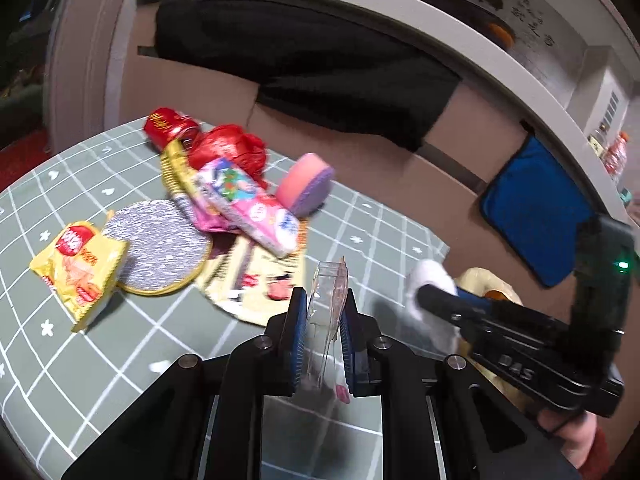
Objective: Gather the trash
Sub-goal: 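Carry the wrapper and tissue over the bin and release both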
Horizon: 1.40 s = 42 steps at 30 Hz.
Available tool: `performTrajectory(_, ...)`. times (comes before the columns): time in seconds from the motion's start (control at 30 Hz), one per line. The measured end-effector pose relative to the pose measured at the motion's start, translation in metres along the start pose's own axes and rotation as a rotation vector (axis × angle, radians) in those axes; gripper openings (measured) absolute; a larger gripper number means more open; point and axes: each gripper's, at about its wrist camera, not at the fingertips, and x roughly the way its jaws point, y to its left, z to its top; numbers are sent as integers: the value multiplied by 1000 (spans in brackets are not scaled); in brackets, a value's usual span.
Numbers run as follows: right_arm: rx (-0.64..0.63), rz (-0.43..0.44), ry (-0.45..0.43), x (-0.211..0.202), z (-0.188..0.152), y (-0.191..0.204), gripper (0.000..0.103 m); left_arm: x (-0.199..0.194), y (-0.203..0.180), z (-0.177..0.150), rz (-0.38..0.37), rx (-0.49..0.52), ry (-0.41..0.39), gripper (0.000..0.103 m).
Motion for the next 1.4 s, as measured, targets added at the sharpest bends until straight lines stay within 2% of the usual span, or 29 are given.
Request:
performTrajectory(0.2, 9, -63, -85, -59, -7, -14, 21, -6, -45, 2, -61, 78, -14, 16)
performTrajectory(0.53, 48, -226, -277, -166, -20, -55, 21, -23, -157, 14, -256, 273, -88, 16)
performTrajectory(0.8, 136, -348, -353, -224, -40, -104, 22, 1, -228, 12, -302, 398, -83, 16)
performTrajectory(0.93, 185, -372, -364, -228, -48, -125, 22, 31, -249, 4, -304, 434, -16, 15)
performTrajectory(1.1, 239, -383, -351, -222, -59, -150, 22, 62, -256, -8, -298, 443, 61, 15)
performTrajectory(1.2, 275, -374, -338, -216, -66, -166, 22, 77, -251, -11, -295, 426, 97, 15)
performTrajectory(1.4, 335, -357, -321, -201, -76, -189, 22, 132, -243, -22, -280, 370, 255, 15)
